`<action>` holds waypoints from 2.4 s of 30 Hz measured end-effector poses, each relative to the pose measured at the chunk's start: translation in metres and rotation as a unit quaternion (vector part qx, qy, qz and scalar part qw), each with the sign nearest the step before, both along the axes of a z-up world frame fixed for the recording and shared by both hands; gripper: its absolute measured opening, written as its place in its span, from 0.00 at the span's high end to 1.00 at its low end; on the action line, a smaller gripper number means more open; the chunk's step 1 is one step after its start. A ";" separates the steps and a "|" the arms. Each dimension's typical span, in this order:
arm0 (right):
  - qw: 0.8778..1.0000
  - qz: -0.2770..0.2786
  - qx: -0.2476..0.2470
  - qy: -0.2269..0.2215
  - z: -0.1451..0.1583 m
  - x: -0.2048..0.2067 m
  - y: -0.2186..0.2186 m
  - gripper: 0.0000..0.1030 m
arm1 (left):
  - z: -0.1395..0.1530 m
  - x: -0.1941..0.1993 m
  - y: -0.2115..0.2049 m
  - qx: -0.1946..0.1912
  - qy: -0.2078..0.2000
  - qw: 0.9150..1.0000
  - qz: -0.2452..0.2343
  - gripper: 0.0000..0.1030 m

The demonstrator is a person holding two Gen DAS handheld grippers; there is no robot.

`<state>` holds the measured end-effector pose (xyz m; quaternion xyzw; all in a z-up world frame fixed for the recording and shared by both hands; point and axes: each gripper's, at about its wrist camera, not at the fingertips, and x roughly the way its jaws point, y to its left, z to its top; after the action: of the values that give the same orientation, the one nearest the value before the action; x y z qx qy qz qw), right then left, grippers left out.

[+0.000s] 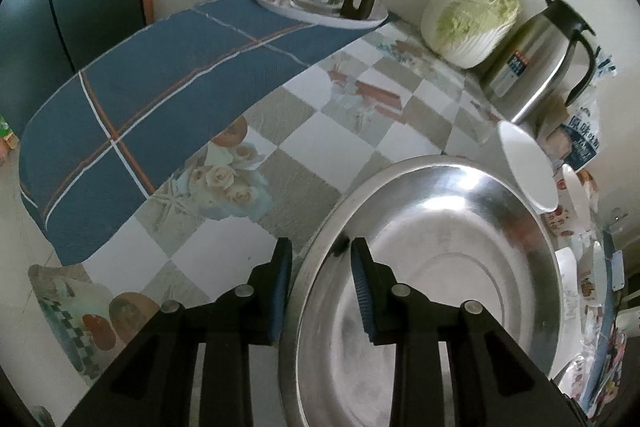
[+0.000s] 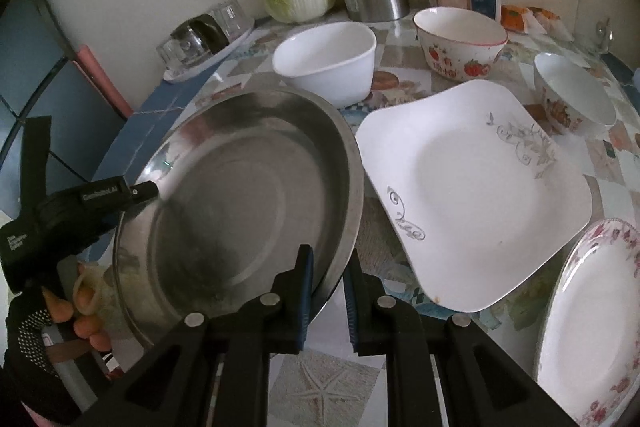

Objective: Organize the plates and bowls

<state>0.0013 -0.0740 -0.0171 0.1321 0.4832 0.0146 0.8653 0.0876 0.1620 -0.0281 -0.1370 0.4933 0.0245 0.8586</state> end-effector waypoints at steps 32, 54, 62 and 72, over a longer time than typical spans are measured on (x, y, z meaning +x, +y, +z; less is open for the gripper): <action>0.994 -0.103 0.007 -0.034 0.017 -0.038 -0.121 0.84 | 0.040 0.004 -0.153 0.038 -0.028 0.990 -0.134 0.70; 0.989 -0.146 -0.001 -0.023 0.000 -0.040 -0.155 0.84 | 0.015 0.011 -0.188 0.016 -0.016 0.987 -0.159 0.70; 0.988 -0.153 -0.003 -0.019 -0.002 -0.038 -0.157 0.84 | 0.008 0.015 -0.194 0.016 -0.012 0.985 -0.169 0.70; 0.987 -0.162 -0.005 -0.019 -0.006 -0.035 -0.162 0.84 | 0.003 0.019 -0.199 0.009 -0.005 0.984 -0.179 0.70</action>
<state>-0.0338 -0.2364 -0.0228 0.2041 0.4393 -0.1261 0.8657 0.1066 -0.0371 -0.0250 -0.0385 0.5053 -0.1256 0.8529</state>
